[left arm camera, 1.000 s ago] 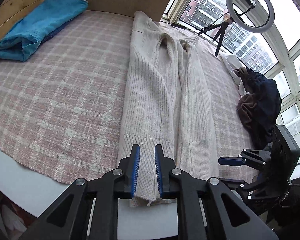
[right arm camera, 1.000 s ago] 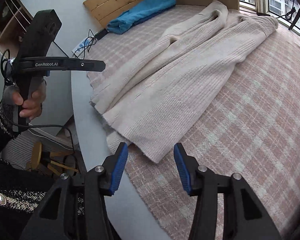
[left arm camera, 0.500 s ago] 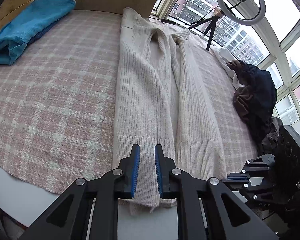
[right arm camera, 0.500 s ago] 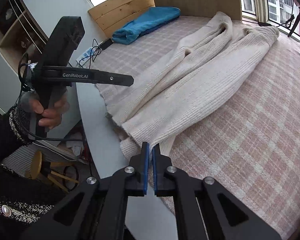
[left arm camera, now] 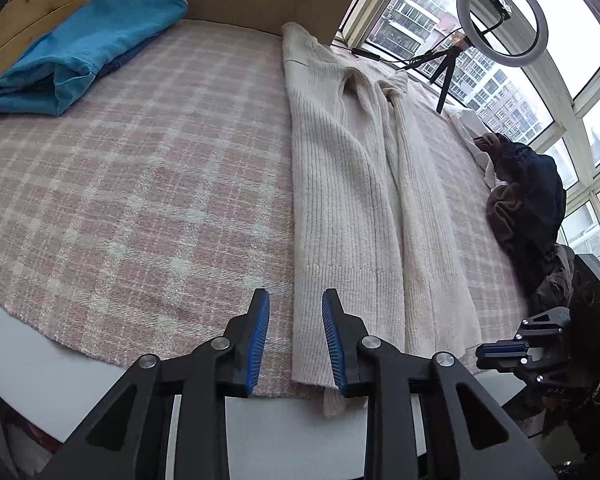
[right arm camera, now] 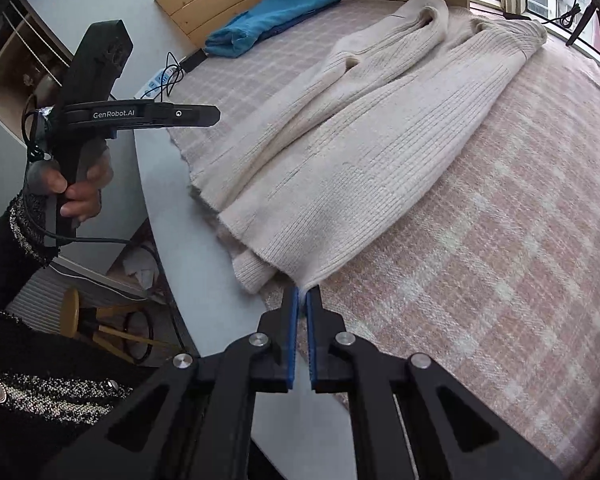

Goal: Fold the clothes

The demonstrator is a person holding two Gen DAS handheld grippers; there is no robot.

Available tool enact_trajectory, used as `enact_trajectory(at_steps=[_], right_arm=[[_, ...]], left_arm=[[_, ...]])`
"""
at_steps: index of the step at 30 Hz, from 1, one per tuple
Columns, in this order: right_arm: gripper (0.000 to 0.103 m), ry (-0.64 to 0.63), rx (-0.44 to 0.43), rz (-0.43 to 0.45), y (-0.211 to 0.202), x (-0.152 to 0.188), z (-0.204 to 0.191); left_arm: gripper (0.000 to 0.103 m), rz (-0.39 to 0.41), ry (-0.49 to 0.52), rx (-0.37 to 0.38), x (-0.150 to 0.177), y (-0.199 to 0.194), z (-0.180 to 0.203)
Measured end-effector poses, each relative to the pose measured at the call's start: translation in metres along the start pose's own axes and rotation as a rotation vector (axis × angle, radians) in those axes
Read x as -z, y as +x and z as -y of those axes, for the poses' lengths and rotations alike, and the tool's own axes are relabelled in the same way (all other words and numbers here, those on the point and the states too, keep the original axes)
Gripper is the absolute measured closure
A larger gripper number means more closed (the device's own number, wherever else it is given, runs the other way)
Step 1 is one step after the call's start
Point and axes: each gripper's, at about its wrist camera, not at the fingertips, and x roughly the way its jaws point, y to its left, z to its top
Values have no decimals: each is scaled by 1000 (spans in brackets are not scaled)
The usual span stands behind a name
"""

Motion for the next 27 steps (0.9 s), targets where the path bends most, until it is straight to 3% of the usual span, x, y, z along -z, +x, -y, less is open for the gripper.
enact_trajectory(at_steps=[2,5,7,8,11,13,16,19,23,26,27], right_arm=[[89,48,65,23,-11,-5,3],[86,107,80,111,-30,-22,7],[68,137,74,172,-41,-40,9],[60,149,80,201,-45,-53,11],[60,174,96,276,-44,-115,20],[60,224,28,296,-41,-162,37],[60,380,-125,282,-21,-227,69],[60,449,-78,218,12,-269,92],[60,487,38,84,60,-297,114],[60,482,96,50,81,-304,123],[63,487,68,54,85,-304,126]], left_arm=[[77,-5,13,-12,1,2,-3],[77,19,55,16,3,-1,8],[72,13,107,50,4,4,25],[71,6,137,66,5,7,35],[68,-12,230,29,9,27,60],[68,-17,253,22,9,36,67],[68,-21,261,17,11,40,68],[68,-19,234,23,10,39,66],[71,-6,213,21,14,38,63],[82,5,214,-4,15,38,62],[87,4,207,-2,15,37,60]])
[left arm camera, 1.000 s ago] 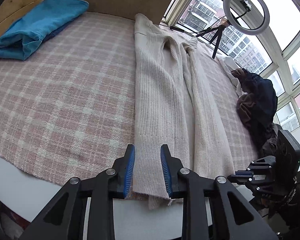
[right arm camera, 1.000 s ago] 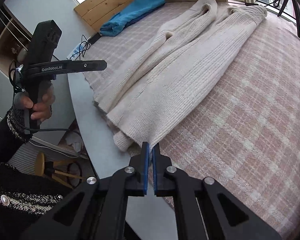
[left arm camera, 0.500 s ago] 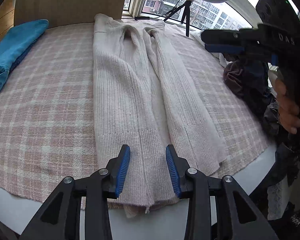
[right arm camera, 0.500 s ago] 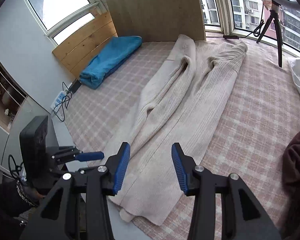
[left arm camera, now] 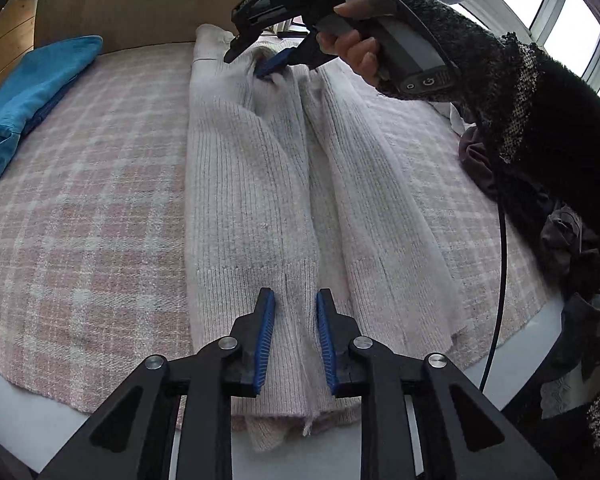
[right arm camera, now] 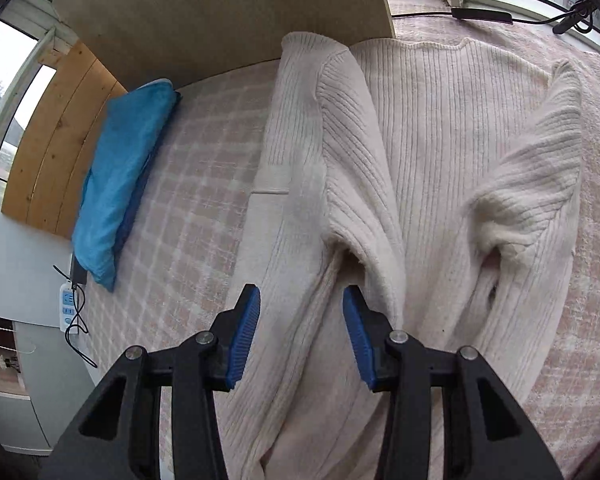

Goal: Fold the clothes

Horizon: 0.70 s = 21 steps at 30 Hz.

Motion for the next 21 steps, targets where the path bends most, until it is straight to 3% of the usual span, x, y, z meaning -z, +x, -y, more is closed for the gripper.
enact_trajectory(at_steps=[1,2,6,9,14,19,20,21], right_arm=[[72,7,-36,-3,3,-1,2],[96,6,-52,-18,5,-1,3],[97,-89,-73,33,-30,-5,-11],[97,-138,-26,105,-51,-18,-12],[96,-213,126,-32,5,-19,6],[92,-185,11,-15,-29,-10,15],[88,-189,-9,6,-43,-1,17],[77,-196,-26,32,-57,9,19]], left_arm=[[93,-1,-8,4,0,-1,-2],[96,-2,-16,8,0,-2,-5],[100,-19,-37,43,1,-3,-3],[100,-33,-53,70,2,-5,-1],[98,-83,-50,104,-1,5,6],[90,-87,-81,76,-1,-32,-5],[88,-77,-95,59,0,-42,-12],[81,-68,-108,43,1,-53,-18]])
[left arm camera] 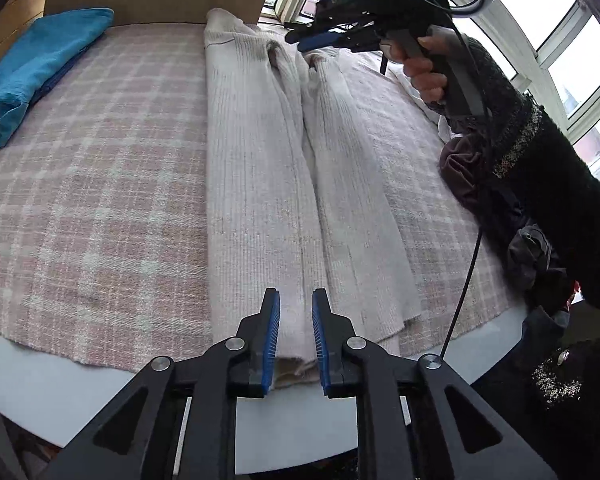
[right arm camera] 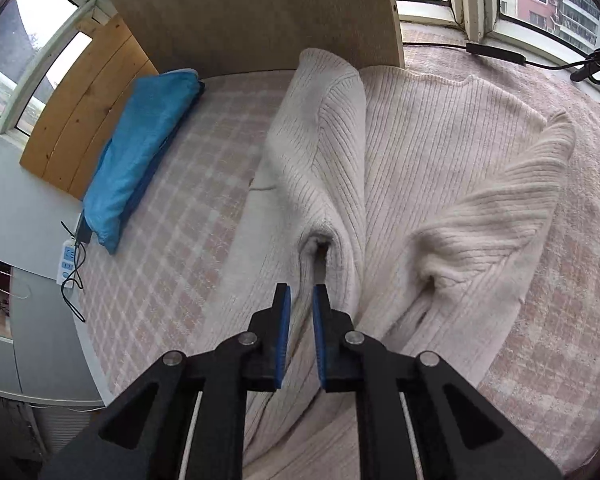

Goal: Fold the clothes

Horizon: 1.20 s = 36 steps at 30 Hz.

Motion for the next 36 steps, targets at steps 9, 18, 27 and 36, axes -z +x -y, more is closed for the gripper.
enact_trajectory(at_steps=[9,18,27,36], right_arm=[[55,123,-42,5,-59,151,16],[55,342,52,2,-41,252,-18],[54,347,46,31,-38,261,-39],[54,291,180,214,-92,188,-19]], left_arm=[[74,-70,-50,22,-13,3,-68],[65,-187,176,194,-35,31,-61],[65,-249,233,283,-31,42,-43],[65,-138,212,228,-82,20,-46]])
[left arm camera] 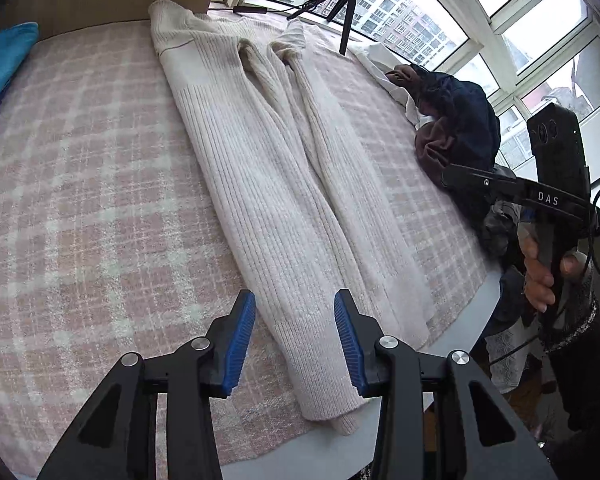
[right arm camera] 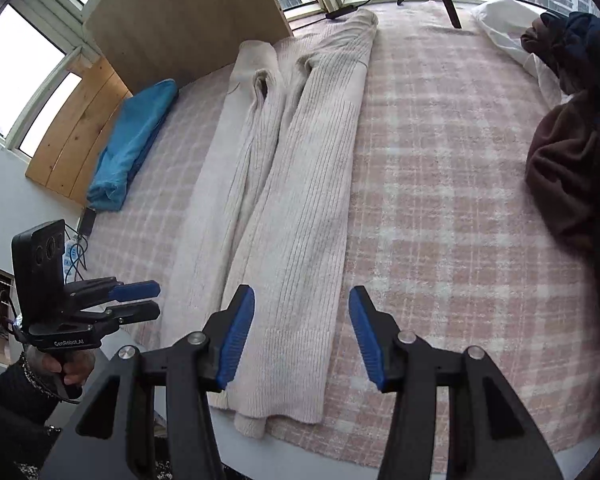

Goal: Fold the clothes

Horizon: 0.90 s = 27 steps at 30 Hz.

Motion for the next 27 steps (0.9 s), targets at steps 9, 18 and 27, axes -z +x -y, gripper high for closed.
enact_trajectory(at_steps=[9,18,27], right_arm=[[57,139,-34,181,26,-91,42],[67,118,-10,209,61,-132,72],[67,129,-21,216,118,-223,90]], left_arm=[[62,141,58,-18,-183,59,3],[50,65,65,-140,-273,150,-20],[100,202,-17,-112,-242,118,-38]])
